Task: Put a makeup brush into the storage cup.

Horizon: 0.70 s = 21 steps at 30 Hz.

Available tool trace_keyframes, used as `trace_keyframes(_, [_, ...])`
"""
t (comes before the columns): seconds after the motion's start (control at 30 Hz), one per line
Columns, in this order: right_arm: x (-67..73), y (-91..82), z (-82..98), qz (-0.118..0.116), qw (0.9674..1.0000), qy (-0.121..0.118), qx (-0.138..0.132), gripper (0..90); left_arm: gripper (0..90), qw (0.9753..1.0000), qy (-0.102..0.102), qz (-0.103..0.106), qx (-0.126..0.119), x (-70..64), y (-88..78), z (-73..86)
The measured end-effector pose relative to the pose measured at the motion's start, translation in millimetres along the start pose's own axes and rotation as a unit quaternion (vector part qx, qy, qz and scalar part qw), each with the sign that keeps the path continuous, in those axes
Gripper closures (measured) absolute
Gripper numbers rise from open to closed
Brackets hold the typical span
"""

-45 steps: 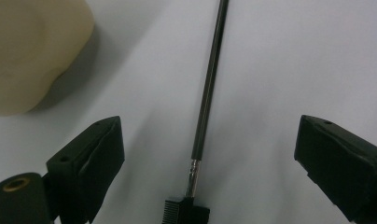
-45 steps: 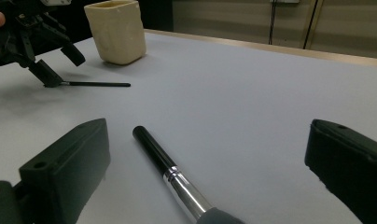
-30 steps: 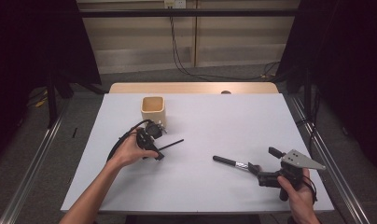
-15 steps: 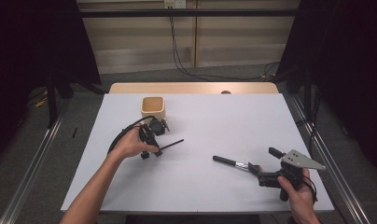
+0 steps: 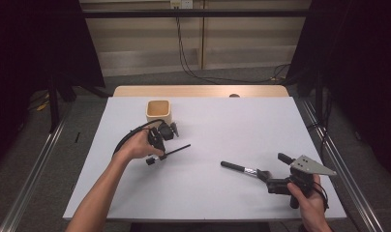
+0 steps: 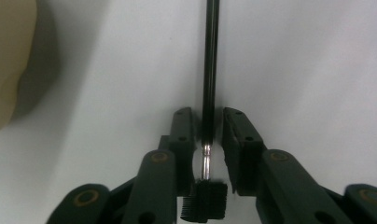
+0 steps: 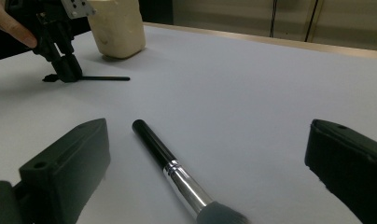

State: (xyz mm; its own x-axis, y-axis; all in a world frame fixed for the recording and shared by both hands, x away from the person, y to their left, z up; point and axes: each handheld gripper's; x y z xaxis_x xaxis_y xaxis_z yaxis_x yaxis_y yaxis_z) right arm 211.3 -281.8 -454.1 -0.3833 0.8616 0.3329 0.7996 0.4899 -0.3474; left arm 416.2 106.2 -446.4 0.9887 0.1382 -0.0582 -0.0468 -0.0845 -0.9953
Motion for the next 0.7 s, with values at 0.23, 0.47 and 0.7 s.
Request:
trace_keyframes(0.23, [-0.4, -0.8, 0.3, -0.001, 1.0, 0.0, 0.001, 0.0, 85.7, 0.9999, -0.01, 0.008, -0.008, 3.1, 0.2, 2.5])
trace_keyframes(0.47, [-0.4, -0.1, 0.3, -0.001, 1.0, -0.003, 0.004, 0.0, 86.1, 0.9998, -0.007, 0.016, -0.013, 4.8, -1.2, 4.9])
trace_keyframes(0.7, [-1.1, -0.5, 0.2, 0.001, 1.0, 0.001, 0.001, 0.0, 86.2, 0.999, -0.021, 0.017, -0.036, 7.0, -1.6, 11.8])
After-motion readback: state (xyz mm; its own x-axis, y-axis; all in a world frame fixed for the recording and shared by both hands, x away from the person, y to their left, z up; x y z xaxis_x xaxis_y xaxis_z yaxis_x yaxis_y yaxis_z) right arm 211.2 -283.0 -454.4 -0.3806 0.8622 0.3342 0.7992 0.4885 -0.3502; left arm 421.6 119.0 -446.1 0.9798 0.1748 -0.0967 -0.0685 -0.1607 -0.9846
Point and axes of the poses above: each handheld gripper's, and its own axes: y roughly forward along the jaws, z roughly out of its underside, x roughly to its left, and after that the axes turned 15 degrees about y, right-handed
